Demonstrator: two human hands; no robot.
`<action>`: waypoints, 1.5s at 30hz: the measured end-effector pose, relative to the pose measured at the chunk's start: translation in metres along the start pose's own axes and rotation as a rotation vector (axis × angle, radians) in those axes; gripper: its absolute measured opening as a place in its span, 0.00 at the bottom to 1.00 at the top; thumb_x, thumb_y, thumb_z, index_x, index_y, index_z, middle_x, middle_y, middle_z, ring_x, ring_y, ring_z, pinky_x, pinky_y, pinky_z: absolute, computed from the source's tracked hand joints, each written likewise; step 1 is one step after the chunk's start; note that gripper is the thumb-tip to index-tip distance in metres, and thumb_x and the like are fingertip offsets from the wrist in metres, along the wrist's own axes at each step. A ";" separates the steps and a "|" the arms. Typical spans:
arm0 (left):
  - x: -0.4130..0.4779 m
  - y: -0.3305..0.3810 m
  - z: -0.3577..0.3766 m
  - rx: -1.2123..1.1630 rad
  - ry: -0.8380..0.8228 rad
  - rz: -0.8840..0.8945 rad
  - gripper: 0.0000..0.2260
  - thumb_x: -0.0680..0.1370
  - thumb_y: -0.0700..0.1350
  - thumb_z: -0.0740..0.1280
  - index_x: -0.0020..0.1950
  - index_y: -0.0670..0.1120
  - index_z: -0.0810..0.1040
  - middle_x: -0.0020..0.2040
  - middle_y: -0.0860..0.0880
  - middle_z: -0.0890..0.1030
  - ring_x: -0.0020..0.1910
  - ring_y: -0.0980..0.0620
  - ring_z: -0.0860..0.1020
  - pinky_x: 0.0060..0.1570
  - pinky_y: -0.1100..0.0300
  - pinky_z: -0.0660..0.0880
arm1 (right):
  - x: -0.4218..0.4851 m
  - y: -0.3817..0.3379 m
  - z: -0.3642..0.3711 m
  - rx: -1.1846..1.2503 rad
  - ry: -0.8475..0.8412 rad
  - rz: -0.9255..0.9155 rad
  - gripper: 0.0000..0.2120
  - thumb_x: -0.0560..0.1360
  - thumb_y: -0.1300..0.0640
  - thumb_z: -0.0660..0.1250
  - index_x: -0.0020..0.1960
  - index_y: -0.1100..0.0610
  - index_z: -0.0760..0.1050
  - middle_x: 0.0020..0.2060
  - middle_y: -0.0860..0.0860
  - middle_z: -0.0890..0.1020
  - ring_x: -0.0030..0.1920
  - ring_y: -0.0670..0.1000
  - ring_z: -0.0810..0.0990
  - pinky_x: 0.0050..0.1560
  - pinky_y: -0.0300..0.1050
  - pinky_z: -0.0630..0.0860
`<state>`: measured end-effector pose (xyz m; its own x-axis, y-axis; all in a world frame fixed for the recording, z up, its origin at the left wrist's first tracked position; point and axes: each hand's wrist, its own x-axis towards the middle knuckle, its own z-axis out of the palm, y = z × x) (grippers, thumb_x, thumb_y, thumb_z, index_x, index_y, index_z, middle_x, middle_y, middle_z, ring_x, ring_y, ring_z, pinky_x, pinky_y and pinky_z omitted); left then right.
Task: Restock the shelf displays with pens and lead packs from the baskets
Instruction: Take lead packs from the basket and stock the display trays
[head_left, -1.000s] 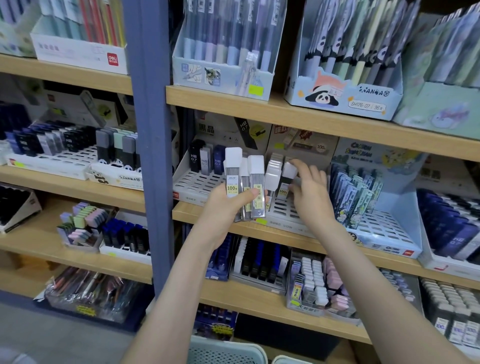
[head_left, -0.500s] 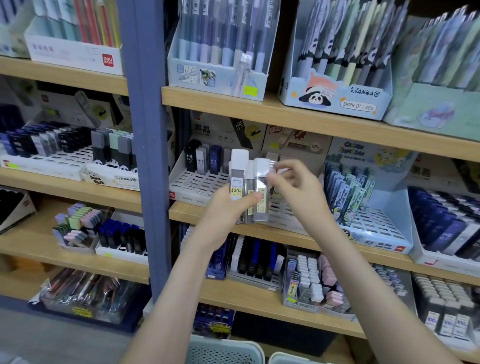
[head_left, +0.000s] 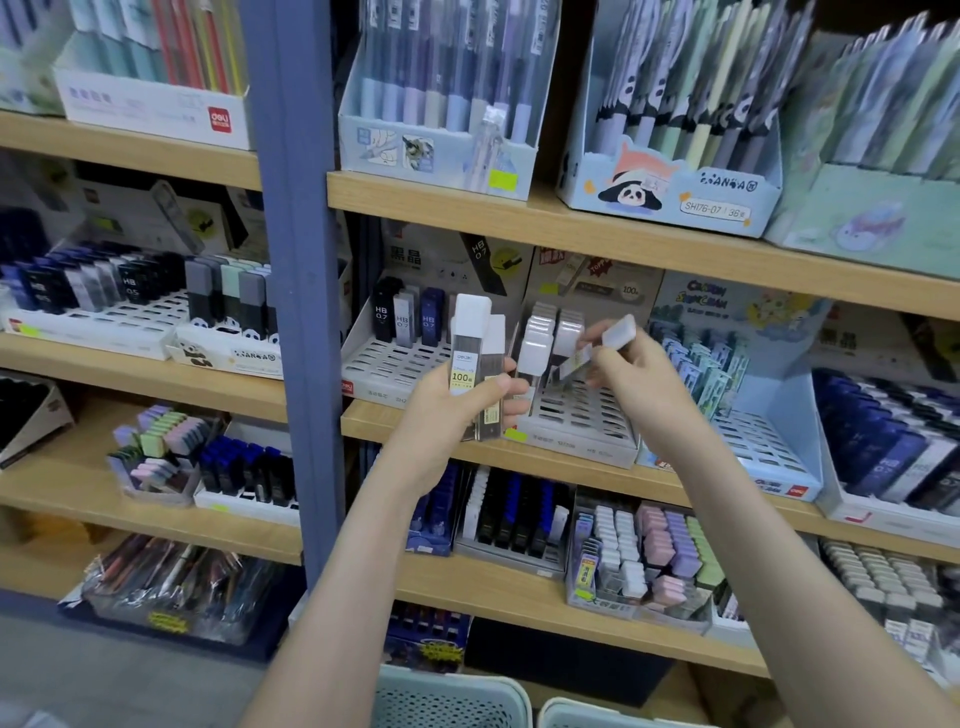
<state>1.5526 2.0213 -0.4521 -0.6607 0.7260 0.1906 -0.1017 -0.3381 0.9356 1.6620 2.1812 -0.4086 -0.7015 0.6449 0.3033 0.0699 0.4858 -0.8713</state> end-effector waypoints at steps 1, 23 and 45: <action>0.000 -0.001 0.000 0.003 0.000 -0.003 0.08 0.78 0.40 0.68 0.57 0.43 0.79 0.48 0.44 0.85 0.47 0.47 0.84 0.46 0.56 0.82 | 0.000 0.003 0.000 -0.031 -0.022 -0.014 0.07 0.80 0.57 0.57 0.52 0.52 0.74 0.52 0.51 0.78 0.53 0.53 0.78 0.55 0.51 0.77; 0.001 -0.008 0.003 0.023 -0.037 0.002 0.05 0.79 0.40 0.66 0.55 0.43 0.77 0.48 0.44 0.85 0.42 0.50 0.83 0.40 0.59 0.80 | 0.023 0.008 0.012 -0.402 0.020 -0.224 0.17 0.79 0.64 0.62 0.65 0.53 0.67 0.44 0.44 0.75 0.44 0.39 0.76 0.53 0.49 0.75; -0.005 -0.007 0.013 0.048 -0.187 -0.031 0.08 0.79 0.39 0.65 0.58 0.45 0.76 0.46 0.46 0.85 0.43 0.50 0.84 0.40 0.61 0.80 | -0.008 0.003 0.019 -0.395 0.088 -0.304 0.19 0.77 0.52 0.65 0.67 0.50 0.70 0.51 0.48 0.74 0.52 0.47 0.69 0.52 0.42 0.67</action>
<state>1.5669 2.0277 -0.4554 -0.5074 0.8359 0.2093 -0.0812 -0.2882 0.9541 1.6547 2.1661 -0.4211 -0.6707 0.4784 0.5668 0.1467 0.8346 -0.5310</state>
